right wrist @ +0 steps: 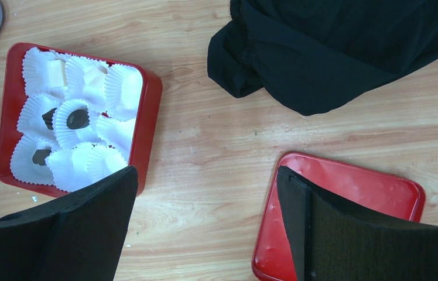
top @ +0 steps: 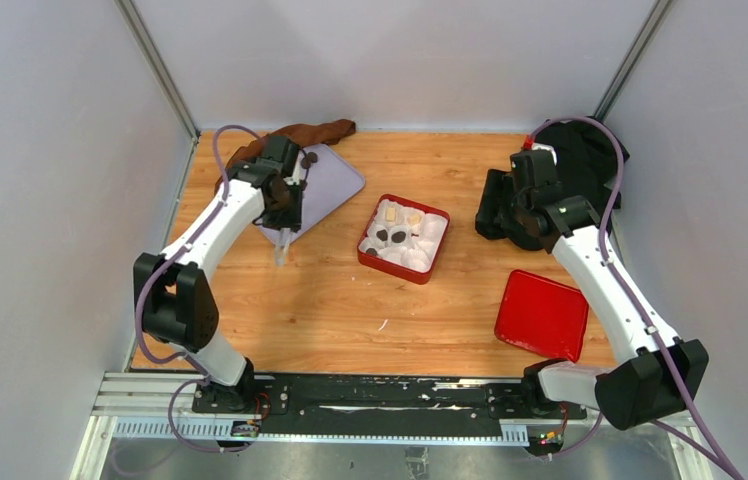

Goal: Pack the chocolate

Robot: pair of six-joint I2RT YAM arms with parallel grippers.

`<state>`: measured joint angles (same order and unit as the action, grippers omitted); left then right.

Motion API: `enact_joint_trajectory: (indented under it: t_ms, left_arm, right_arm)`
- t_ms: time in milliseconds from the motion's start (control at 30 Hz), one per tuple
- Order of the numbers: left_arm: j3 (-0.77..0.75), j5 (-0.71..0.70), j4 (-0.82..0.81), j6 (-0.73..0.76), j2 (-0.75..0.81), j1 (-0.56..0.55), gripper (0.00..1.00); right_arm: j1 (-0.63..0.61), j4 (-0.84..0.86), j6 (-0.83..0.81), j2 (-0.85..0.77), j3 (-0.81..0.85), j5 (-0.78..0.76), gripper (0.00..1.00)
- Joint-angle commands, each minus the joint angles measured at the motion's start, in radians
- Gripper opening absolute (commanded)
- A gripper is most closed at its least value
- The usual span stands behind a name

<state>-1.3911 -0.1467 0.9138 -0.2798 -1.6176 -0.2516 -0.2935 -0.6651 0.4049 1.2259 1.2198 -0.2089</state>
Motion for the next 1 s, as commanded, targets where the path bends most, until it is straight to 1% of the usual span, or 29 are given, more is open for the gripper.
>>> enact_joint_trajectory:
  t_ms: [0,200,400,500,667,967]
  left_arm:
    - [-0.032,0.064,0.023,0.033,0.053,-0.121,0.20]
    - [-0.073,0.100,0.021,0.047,0.047,-0.372,0.21]
    - [-0.093,0.139,0.021,0.107,0.010,-0.509,0.21]
    - [-0.090,0.173,0.023,0.129,-0.010,-0.543,0.21]
    - [-0.089,0.213,0.047,0.146,-0.046,-0.559,0.21]
    - [-0.080,0.188,0.056,0.142,-0.100,-0.561,0.21]
  right_arm:
    - [0.007,-0.004,0.021,0.013,0.006,0.005,0.92]
    - [0.007,-0.002,0.025,0.012,0.008,0.009,0.92]
    - [0.007,-0.004,0.025,-0.002,0.000,0.006,0.92]
    - [0.007,-0.008,0.025,-0.009,-0.004,0.003,0.92]
    - [0.007,-0.014,0.019,-0.015,-0.005,-0.002,0.92]
    - [0.007,-0.016,0.009,-0.013,-0.003,-0.004,0.92]
